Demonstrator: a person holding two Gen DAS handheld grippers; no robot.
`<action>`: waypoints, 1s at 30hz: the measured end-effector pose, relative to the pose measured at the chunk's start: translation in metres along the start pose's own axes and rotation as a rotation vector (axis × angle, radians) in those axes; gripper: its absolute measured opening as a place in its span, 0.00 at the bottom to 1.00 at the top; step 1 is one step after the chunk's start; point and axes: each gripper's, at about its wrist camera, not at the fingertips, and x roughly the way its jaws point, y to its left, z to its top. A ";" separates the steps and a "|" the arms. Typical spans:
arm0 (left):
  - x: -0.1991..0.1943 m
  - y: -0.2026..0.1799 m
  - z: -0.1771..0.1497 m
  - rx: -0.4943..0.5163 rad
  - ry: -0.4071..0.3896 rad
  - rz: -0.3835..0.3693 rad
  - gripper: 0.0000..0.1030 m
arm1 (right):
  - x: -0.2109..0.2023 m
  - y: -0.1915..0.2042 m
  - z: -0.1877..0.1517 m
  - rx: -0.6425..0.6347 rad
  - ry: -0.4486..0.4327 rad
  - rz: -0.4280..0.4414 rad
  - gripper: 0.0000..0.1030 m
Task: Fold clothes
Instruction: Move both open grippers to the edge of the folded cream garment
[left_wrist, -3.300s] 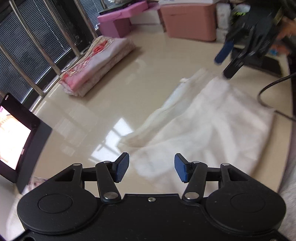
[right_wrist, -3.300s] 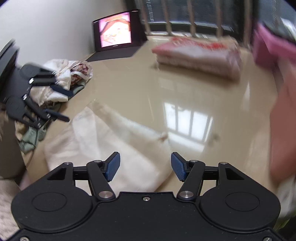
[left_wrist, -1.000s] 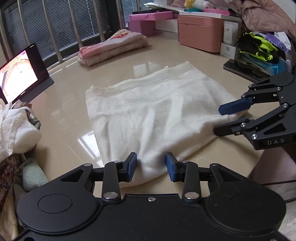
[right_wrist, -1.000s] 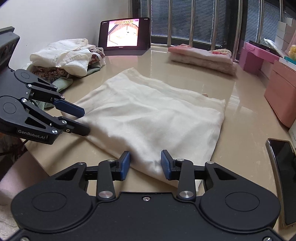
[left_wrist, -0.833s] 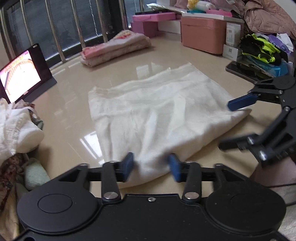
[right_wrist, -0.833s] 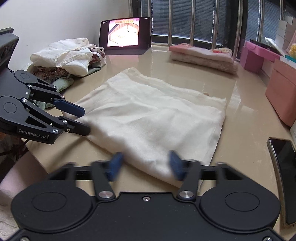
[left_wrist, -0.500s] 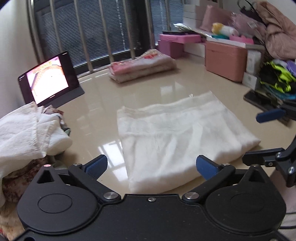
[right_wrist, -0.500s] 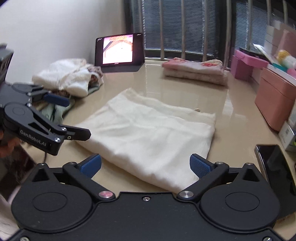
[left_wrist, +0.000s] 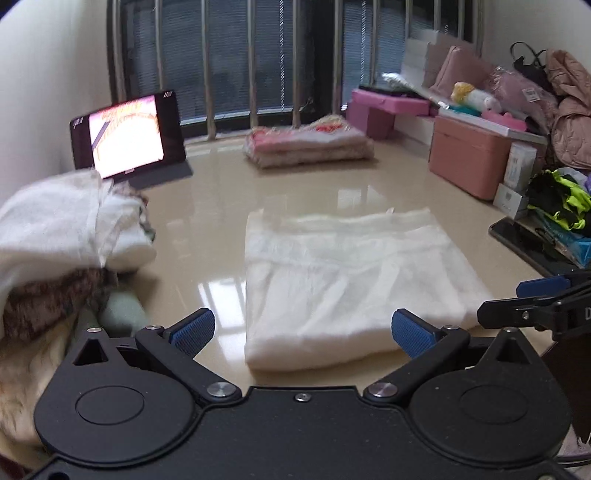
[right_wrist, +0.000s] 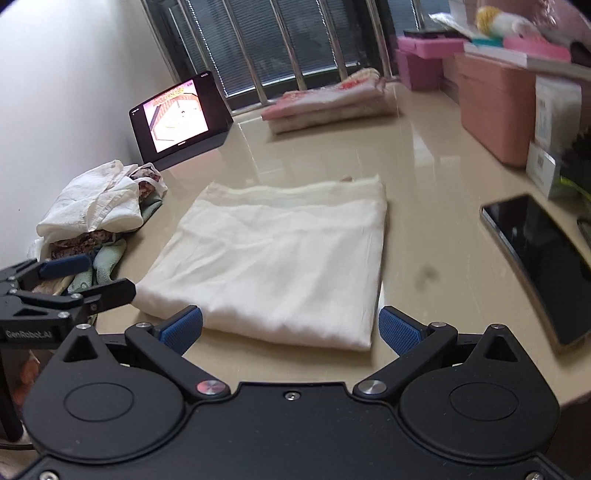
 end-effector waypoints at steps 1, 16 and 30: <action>0.001 0.000 -0.003 -0.012 0.009 -0.004 1.00 | 0.001 0.001 -0.002 -0.001 0.005 0.003 1.00; 0.012 0.009 -0.014 -0.087 0.078 0.000 1.00 | 0.002 0.001 -0.004 -0.008 0.004 -0.019 1.00; 0.032 0.024 0.000 -0.142 0.102 0.003 1.00 | 0.016 -0.022 0.005 0.035 -0.009 -0.035 1.00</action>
